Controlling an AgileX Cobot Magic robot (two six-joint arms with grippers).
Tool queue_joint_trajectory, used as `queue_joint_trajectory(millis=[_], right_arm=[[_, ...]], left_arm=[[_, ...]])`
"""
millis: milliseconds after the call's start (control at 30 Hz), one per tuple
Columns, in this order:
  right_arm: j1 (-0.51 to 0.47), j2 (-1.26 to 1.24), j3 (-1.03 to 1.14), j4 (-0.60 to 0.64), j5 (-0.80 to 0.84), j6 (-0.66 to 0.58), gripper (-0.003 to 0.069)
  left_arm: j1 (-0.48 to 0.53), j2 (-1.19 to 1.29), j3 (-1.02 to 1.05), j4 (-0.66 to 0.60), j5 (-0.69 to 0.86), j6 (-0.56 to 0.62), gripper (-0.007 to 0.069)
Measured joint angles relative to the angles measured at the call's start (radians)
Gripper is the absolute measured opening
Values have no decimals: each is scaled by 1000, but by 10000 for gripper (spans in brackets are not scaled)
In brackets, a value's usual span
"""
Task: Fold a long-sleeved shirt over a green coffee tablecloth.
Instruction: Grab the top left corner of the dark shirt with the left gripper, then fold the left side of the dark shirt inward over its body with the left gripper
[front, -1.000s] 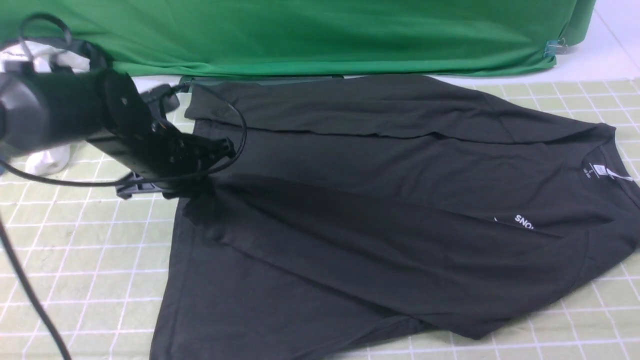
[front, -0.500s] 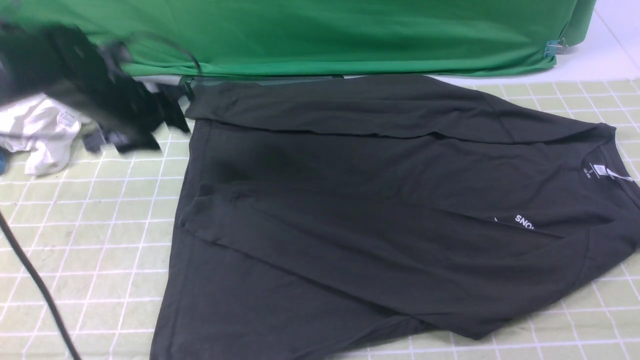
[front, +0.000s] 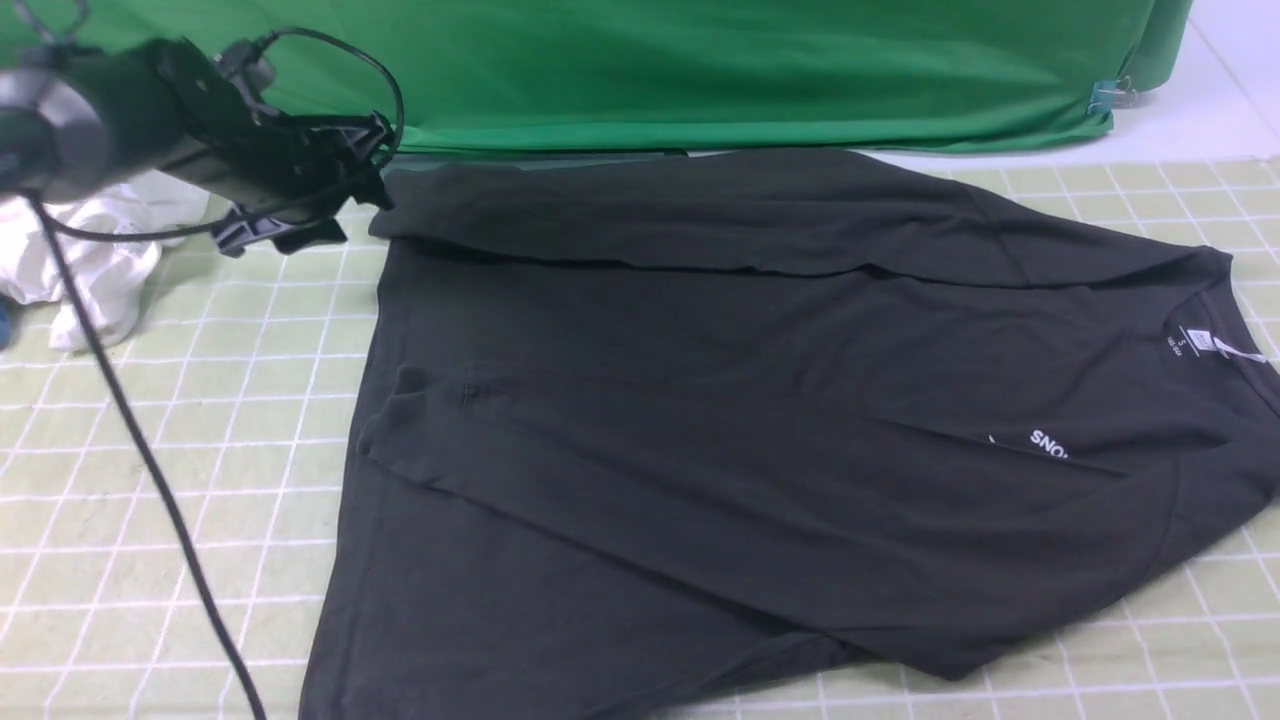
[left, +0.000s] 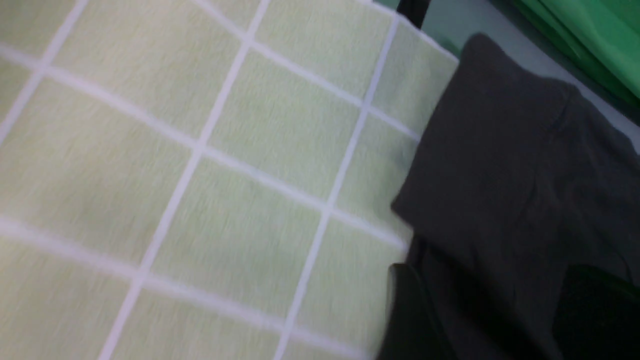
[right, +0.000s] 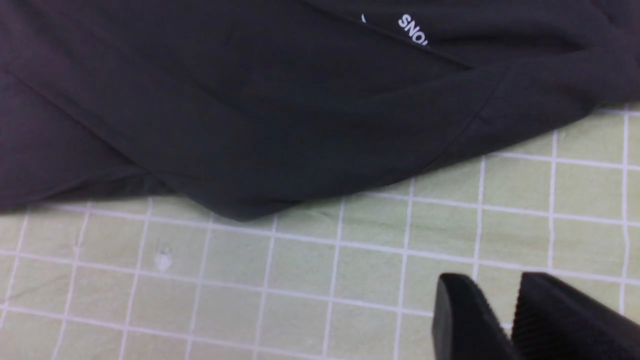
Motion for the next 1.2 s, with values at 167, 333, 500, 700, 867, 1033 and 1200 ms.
queue_joint_trajectory(millis=[167, 333, 500, 700, 867, 1033, 1200], right_arm=[[0, 0, 0, 0, 5, 21, 166], [0, 0, 0, 0, 16, 26, 168], [0, 0, 0, 0, 13, 26, 172], [0, 0, 0, 0, 2, 26, 174], [0, 0, 0, 0, 0, 26, 174], [0, 0, 0, 0, 0, 26, 174], [0, 0, 0, 0, 3, 26, 180]], left_arm=[[-8, 77, -55, -21, -88, 26, 358], [-6, 107, -78, 3, -96, 28, 340], [-6, 122, -83, 10, -85, 28, 337], [-6, 130, -89, -4, -87, 28, 332], [-5, 138, -96, -35, -94, 29, 235], [-5, 140, -135, -163, -30, 106, 46], [-5, 81, -201, -246, 17, 154, 22]])
